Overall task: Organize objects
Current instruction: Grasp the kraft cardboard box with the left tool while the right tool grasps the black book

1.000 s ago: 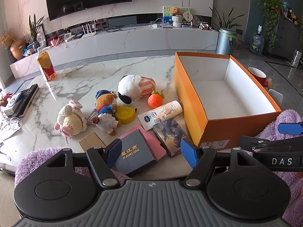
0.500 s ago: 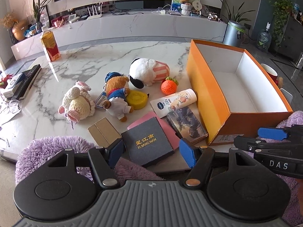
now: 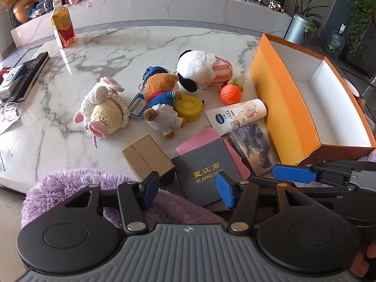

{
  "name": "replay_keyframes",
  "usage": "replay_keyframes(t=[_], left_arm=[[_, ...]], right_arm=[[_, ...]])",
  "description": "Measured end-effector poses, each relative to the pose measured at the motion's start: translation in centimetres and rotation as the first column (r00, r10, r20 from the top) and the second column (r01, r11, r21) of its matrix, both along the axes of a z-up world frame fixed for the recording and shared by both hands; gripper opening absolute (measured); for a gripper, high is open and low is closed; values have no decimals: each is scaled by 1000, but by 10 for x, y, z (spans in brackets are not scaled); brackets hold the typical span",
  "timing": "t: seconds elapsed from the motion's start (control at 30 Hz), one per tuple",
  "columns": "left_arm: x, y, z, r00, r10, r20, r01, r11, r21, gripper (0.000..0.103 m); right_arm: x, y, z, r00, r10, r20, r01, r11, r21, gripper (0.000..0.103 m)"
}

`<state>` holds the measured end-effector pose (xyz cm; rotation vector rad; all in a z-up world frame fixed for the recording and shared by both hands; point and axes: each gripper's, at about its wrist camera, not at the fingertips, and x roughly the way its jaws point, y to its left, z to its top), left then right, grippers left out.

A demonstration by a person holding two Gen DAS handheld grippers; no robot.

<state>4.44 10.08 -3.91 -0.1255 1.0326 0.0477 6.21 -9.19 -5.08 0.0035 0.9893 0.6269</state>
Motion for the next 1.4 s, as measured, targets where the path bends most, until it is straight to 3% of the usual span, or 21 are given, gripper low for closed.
replay_keyframes(t=[0.2,0.3,0.53,0.7,0.77,0.83,0.9,0.97,1.13,1.27,1.4], left_arm=[[21,26,-9,996,53,-71,-55,998,-26,65],[32,43,-17,985,118,-124,-127,990,-68,73],[51,55,-37,966,163,-199,-185,978,-94,82],[60,56,-44,960,184,-210,-208,973,-99,83],[62,60,-46,957,198,-212,-227,967,-119,81],[63,62,-49,954,211,-214,-238,965,-110,74],[62,61,-49,954,210,-214,-234,968,-91,65],[60,61,-49,958,205,-202,-228,969,-96,65],[55,59,-46,966,179,-186,-199,975,-94,62],[54,56,-47,970,166,-181,-182,980,-80,61],[52,58,-47,973,158,-170,-175,981,-87,61]], right_arm=[[27,22,-17,997,30,-68,-29,999,17,45],[37,30,-26,994,41,-100,-40,999,21,47],[54,38,-42,985,49,-166,-42,998,47,63],[53,44,-44,987,75,-142,-70,997,44,68],[52,44,-43,988,85,-129,-80,996,41,64],[54,42,-45,982,91,-168,-78,994,82,53],[53,40,-42,983,84,-165,-70,993,91,49],[50,37,-35,986,86,-144,-73,993,93,43],[40,33,-17,985,106,-139,-91,990,110,37],[45,34,-20,968,115,-222,-74,980,186,36],[44,47,-24,973,106,-204,-76,986,149,37]])
